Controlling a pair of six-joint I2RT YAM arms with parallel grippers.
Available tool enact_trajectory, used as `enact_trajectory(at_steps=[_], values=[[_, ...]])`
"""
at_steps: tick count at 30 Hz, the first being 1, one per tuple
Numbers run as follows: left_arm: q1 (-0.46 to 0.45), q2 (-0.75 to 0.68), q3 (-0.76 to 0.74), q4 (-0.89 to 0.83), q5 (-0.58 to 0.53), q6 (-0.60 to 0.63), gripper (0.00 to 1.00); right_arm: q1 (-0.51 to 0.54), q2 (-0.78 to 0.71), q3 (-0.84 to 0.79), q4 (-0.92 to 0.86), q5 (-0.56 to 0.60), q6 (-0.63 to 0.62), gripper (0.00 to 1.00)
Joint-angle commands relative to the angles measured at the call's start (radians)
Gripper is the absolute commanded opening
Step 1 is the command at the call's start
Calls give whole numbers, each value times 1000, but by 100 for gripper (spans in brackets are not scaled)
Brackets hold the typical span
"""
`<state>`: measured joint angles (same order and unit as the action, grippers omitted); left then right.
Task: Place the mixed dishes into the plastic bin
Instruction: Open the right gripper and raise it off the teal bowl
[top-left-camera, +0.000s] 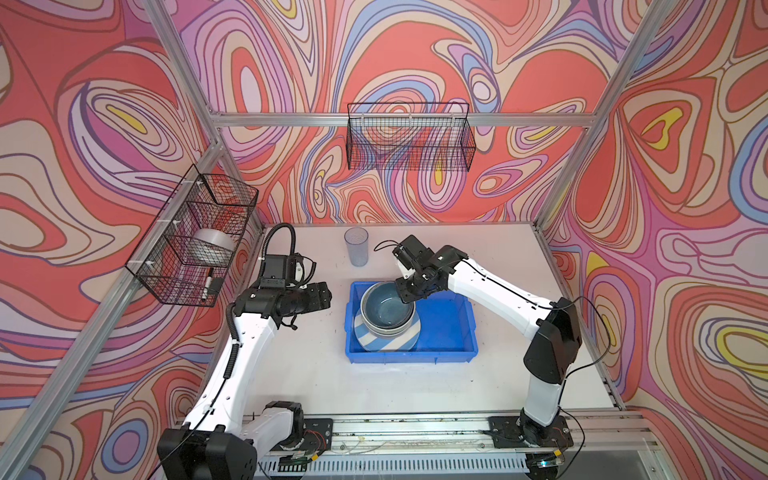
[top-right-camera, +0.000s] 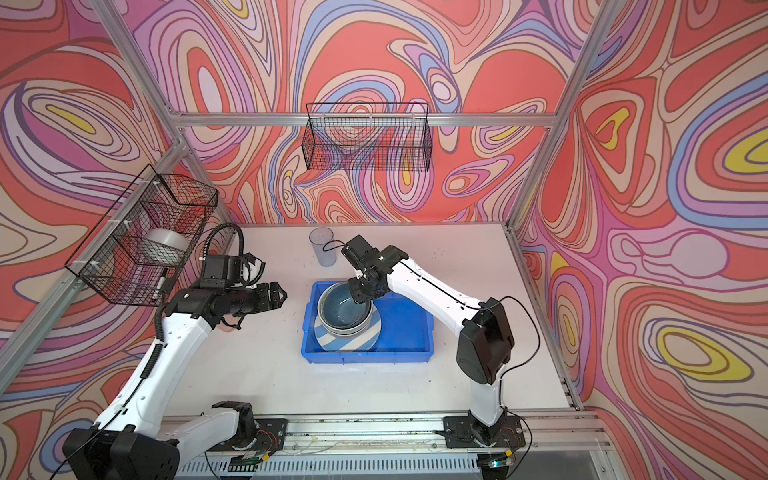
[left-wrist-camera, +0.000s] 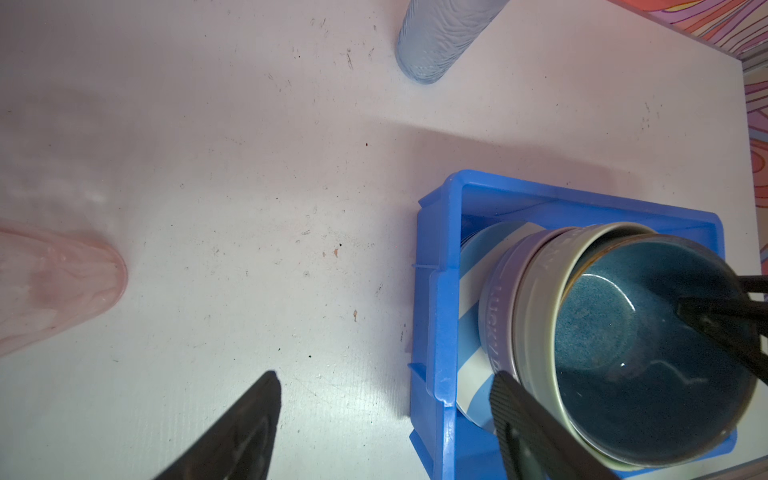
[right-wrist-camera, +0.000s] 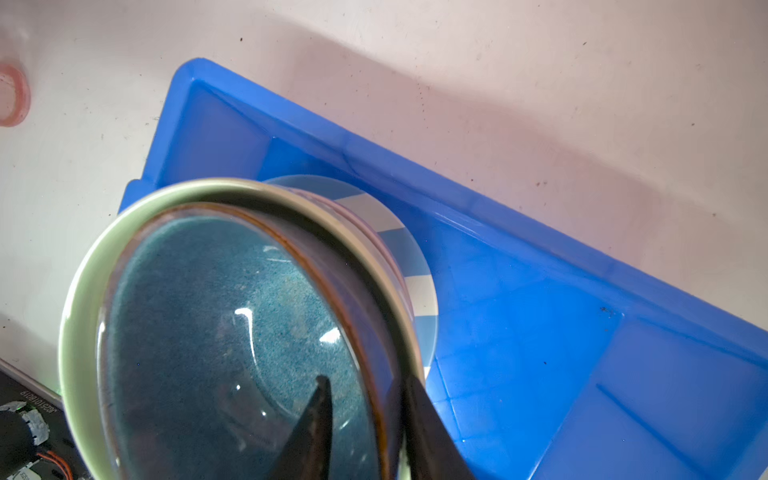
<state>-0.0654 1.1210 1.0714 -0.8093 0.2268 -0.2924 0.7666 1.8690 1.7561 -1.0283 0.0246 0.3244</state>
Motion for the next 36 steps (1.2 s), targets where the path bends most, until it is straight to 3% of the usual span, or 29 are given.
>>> enact_trajectory(at_steps=[1,14,18,23,28,36], values=[[6,9,11,19,-4,-8,82,7,-45,26,-7,24,5,32],[6,91,80,44,24,-19,81,7,-87,16,-13,54,7,38],[6,132,118,45,30,-23,79,7,-130,-12,5,63,22,46],[6,180,158,47,39,-32,77,6,-206,-101,65,53,53,57],[6,239,195,62,41,-42,75,7,-287,-200,119,54,96,61],[6,413,379,68,69,-59,70,6,-433,-363,186,98,145,67]])
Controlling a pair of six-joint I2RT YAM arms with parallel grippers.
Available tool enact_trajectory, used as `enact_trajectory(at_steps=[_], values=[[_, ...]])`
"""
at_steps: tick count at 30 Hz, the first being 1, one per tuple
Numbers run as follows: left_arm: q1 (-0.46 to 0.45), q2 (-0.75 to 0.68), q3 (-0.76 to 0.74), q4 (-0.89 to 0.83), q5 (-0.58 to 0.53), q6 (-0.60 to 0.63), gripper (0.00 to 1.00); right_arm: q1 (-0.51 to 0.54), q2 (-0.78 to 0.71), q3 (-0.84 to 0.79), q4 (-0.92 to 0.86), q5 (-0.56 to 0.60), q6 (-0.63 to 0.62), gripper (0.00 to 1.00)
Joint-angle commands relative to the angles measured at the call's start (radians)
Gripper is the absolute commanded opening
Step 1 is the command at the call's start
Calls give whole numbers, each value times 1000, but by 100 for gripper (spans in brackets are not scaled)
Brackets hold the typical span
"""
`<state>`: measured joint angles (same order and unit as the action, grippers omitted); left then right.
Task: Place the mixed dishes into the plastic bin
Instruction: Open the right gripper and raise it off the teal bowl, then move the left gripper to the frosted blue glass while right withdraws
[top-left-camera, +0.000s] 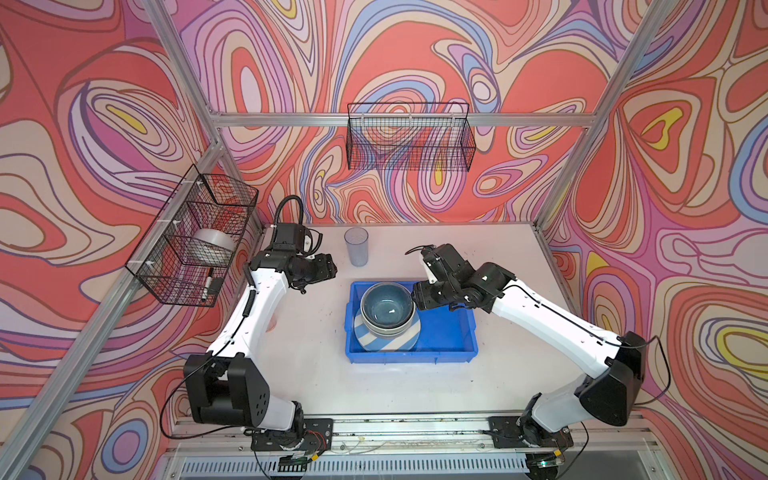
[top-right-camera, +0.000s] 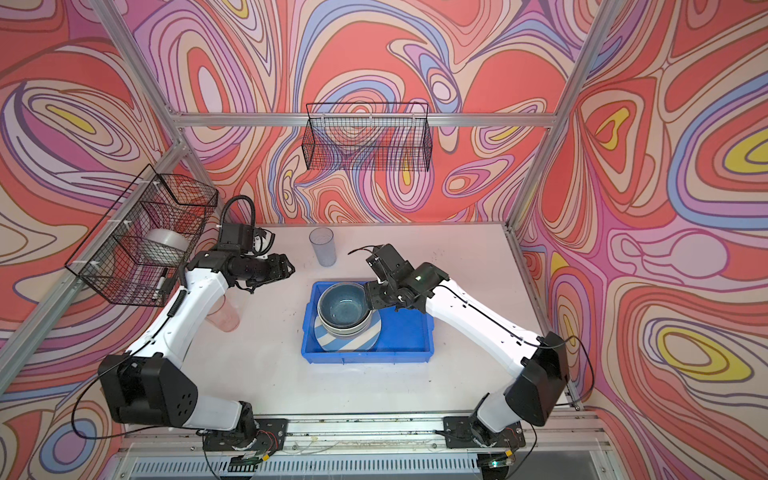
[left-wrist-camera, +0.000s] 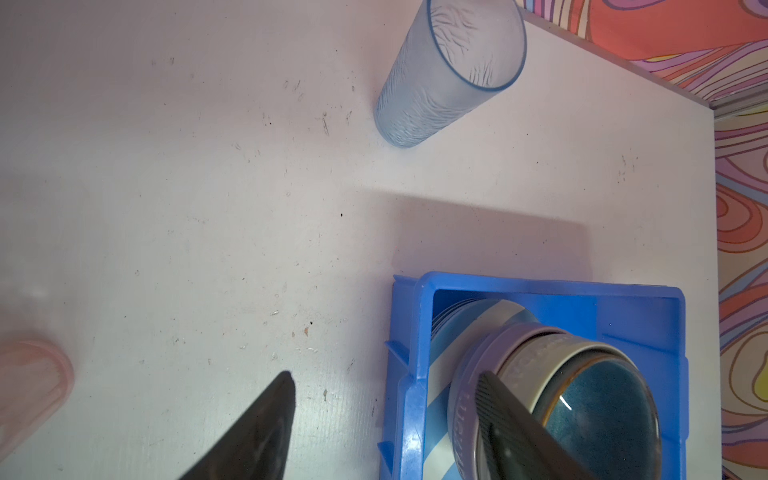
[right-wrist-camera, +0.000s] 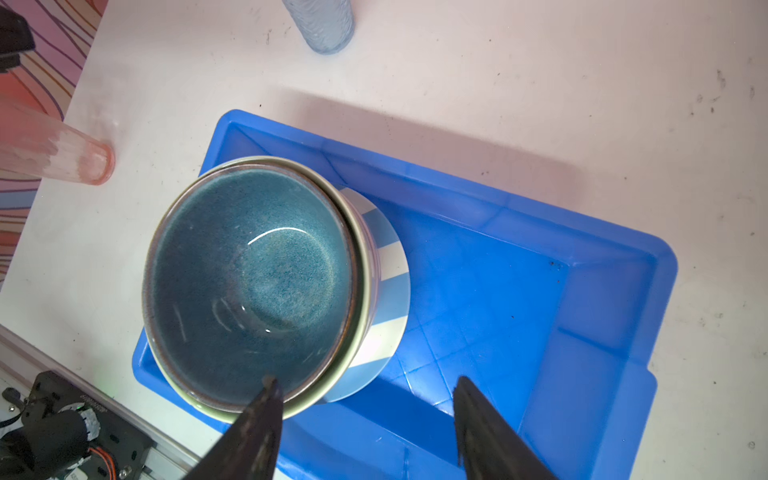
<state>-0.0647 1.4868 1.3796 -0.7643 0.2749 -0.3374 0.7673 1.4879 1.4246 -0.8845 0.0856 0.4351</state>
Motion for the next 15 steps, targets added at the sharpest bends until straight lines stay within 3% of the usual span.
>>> enact_trajectory(at_steps=[1,6,15], values=[[5,79,102,23,23,-17,70,6,-68,-46,43,43,39,67],[5,241,257,73,30,-31,64,5,-126,-96,43,58,56,67],[5,539,591,-17,88,-9,55,6,-200,-127,-11,107,66,67]])
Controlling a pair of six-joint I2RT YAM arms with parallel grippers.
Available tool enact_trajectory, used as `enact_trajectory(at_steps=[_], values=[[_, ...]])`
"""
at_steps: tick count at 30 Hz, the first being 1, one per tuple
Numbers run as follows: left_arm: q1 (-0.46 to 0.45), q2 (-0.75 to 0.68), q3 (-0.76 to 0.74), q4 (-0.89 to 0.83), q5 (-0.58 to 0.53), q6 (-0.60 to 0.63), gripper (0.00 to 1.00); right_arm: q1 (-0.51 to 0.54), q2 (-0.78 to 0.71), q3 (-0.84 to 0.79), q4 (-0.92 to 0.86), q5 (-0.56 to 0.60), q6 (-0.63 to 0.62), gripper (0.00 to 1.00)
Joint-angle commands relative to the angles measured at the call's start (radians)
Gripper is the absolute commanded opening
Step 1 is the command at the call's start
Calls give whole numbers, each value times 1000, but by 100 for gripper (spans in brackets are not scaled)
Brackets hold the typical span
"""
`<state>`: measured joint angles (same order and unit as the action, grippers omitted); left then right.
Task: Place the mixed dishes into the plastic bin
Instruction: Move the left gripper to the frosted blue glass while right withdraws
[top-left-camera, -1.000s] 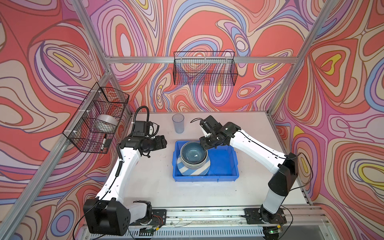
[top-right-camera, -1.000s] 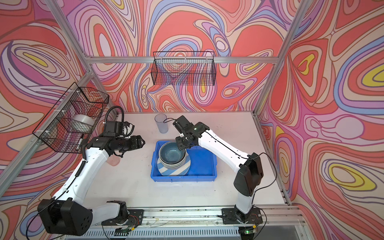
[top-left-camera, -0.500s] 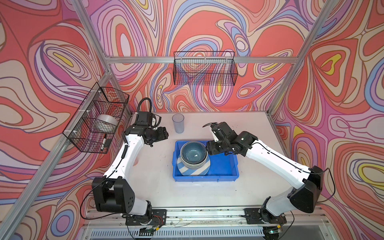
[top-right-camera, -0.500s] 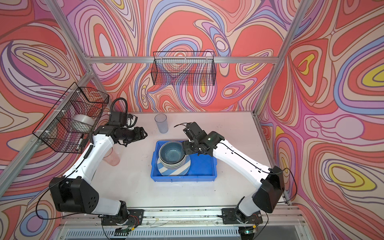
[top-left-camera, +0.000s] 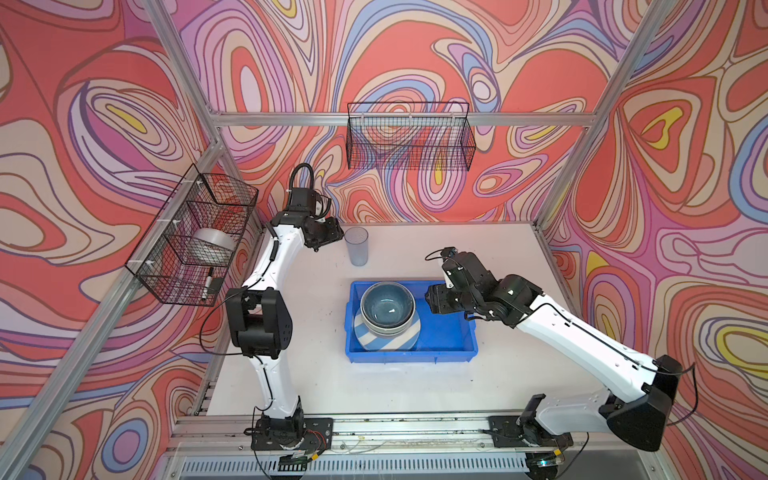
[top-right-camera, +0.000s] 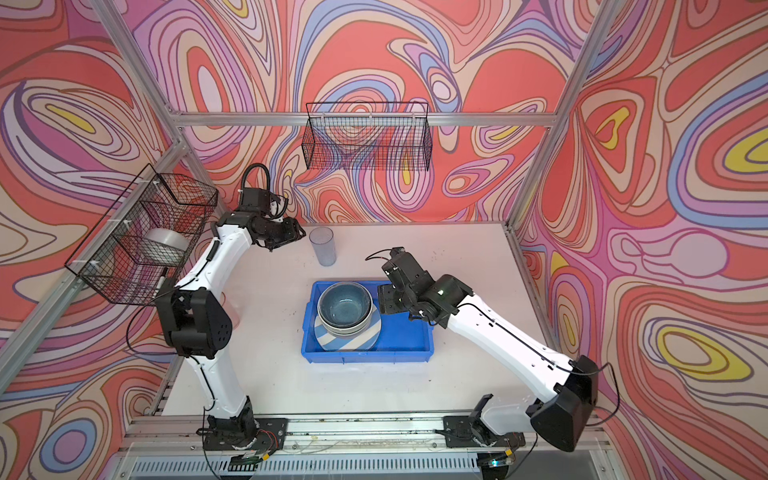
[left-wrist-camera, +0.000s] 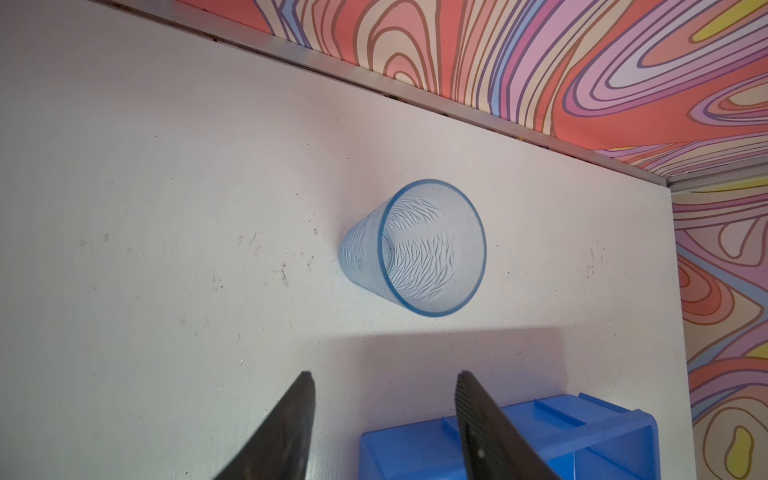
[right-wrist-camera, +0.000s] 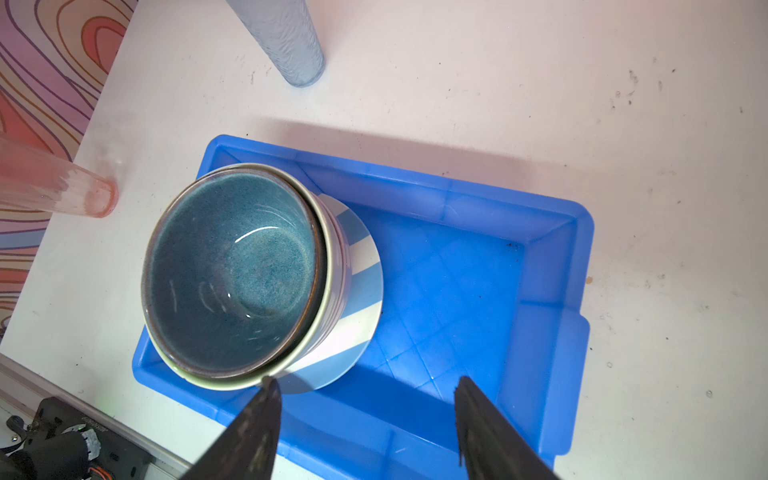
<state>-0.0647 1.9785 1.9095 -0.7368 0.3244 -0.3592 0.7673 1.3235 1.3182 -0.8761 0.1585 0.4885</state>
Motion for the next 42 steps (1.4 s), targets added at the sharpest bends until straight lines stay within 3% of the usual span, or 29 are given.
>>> enact_trajectory(at_steps=[1,7,14,25,36,42], values=[[5,78,92,-57,39,18,54,5,-43,-26,-20,36,15,68],[5,229,267,-157,47,61,51,5,-60,-39,-28,41,20,68],[4,327,352,-212,64,78,48,5,-61,-45,-21,37,27,68],[3,359,355,-264,62,108,37,6,-41,-40,-11,33,31,68],[3,326,333,-293,44,111,10,6,-29,-29,-2,24,35,68],[3,279,278,-282,44,115,4,6,-24,-22,2,21,34,67]])
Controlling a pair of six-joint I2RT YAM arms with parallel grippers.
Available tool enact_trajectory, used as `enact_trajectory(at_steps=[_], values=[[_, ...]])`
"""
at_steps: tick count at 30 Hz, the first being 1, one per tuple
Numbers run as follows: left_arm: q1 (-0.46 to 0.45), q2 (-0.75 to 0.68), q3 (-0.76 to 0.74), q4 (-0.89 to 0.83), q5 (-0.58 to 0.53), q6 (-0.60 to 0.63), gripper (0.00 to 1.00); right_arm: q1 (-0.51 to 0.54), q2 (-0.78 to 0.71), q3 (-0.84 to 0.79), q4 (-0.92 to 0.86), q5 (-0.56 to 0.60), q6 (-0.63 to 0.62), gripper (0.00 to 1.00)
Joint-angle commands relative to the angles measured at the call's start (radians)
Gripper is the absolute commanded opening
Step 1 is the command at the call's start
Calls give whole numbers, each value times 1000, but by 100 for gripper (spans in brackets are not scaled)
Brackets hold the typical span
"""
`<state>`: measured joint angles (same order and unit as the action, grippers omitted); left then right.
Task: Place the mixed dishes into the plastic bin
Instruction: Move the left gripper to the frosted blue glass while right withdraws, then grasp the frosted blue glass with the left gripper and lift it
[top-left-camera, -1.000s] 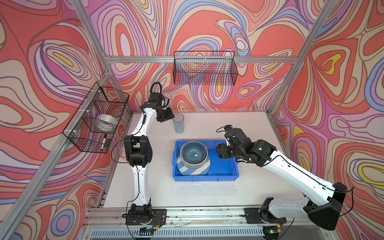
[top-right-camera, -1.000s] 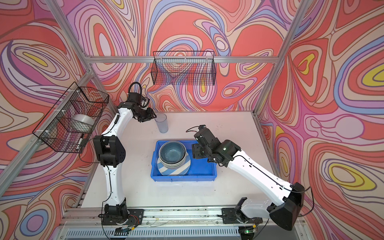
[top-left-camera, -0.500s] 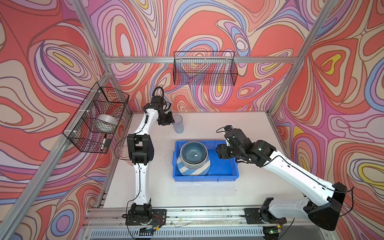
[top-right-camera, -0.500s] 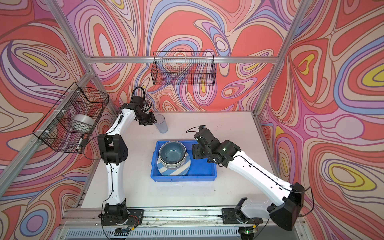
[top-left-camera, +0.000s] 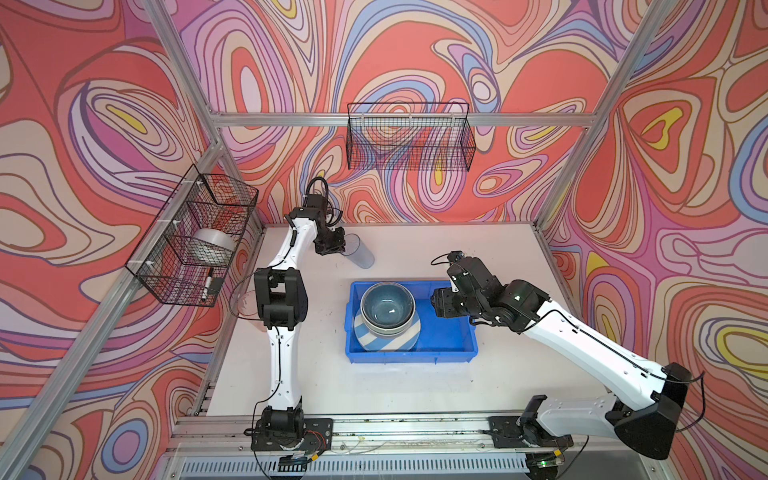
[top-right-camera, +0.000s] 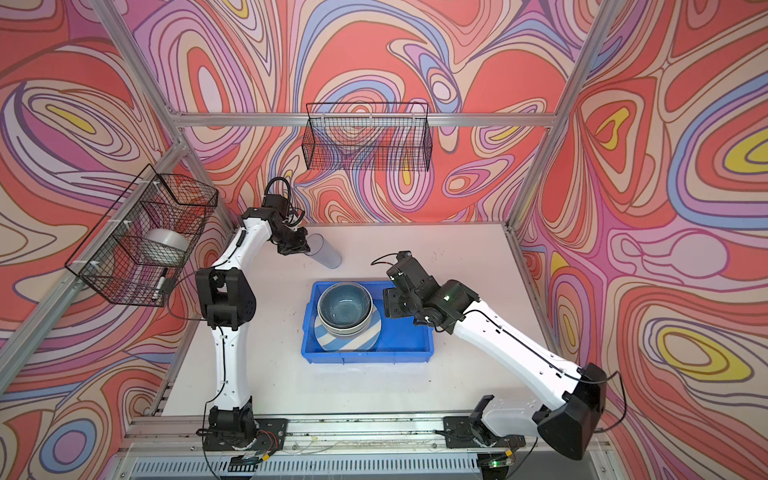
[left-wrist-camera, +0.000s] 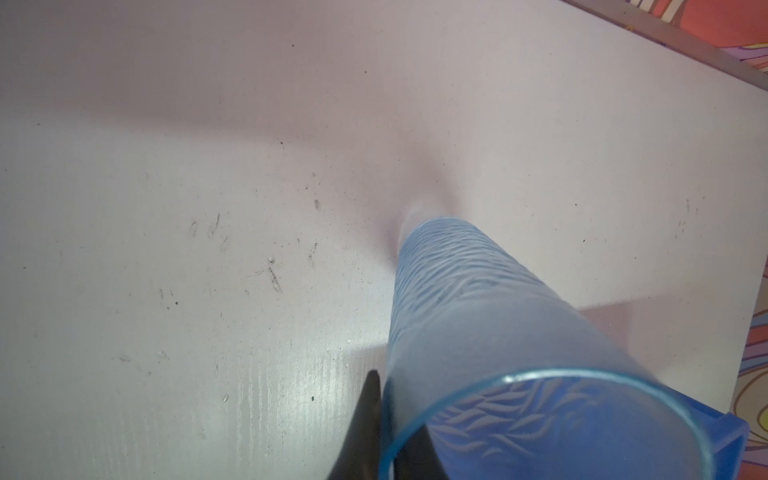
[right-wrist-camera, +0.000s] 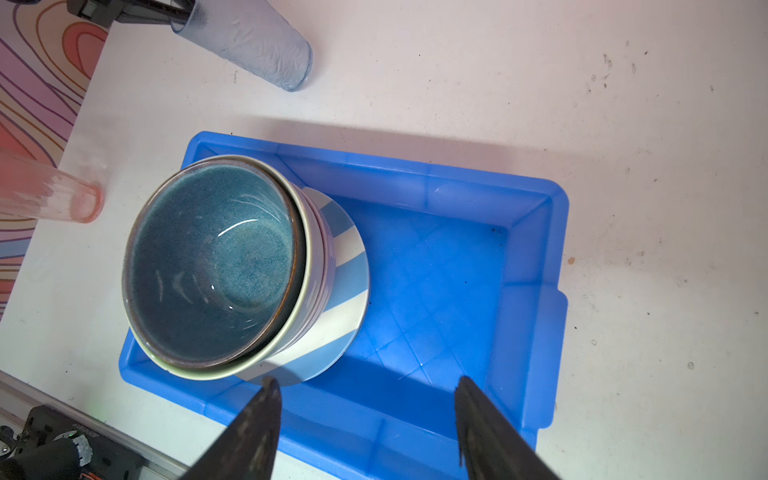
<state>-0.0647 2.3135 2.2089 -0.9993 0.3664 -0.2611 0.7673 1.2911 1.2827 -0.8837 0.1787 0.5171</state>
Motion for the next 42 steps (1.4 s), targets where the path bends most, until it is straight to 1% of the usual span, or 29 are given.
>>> enact_trajectory(at_steps=[1,4,6,12,16,19,23,26,29,31,37,42], values=[[3,-65,-29,-19,0,16,4,6,8,14,10,1,5,67],[3,-107,-54,-11,-4,11,0,6,8,20,15,2,4,67],[3,-144,-75,-3,-5,8,0,6,12,29,22,-1,2,66],[2,-318,-207,58,-35,-12,0,6,39,65,69,-48,-25,63],[-7,-425,-263,24,-147,-14,0,5,83,119,85,-75,-47,63],[-21,-533,-354,53,-212,-24,0,5,120,166,109,-105,-58,62],[-81,-646,-395,37,-343,-7,0,5,178,246,136,-152,-67,60],[-150,-702,-397,7,-466,3,0,5,219,306,162,-202,-67,59],[-202,-745,-407,-15,-556,-8,0,7,260,360,185,-261,-57,58],[-222,-764,-421,-28,-586,-22,0,10,291,394,195,-298,-54,57],[-290,-831,-500,-17,-638,-44,0,30,356,455,238,-343,-38,56],[-365,-856,-526,-22,-695,-71,0,39,405,495,281,-362,-12,56]])
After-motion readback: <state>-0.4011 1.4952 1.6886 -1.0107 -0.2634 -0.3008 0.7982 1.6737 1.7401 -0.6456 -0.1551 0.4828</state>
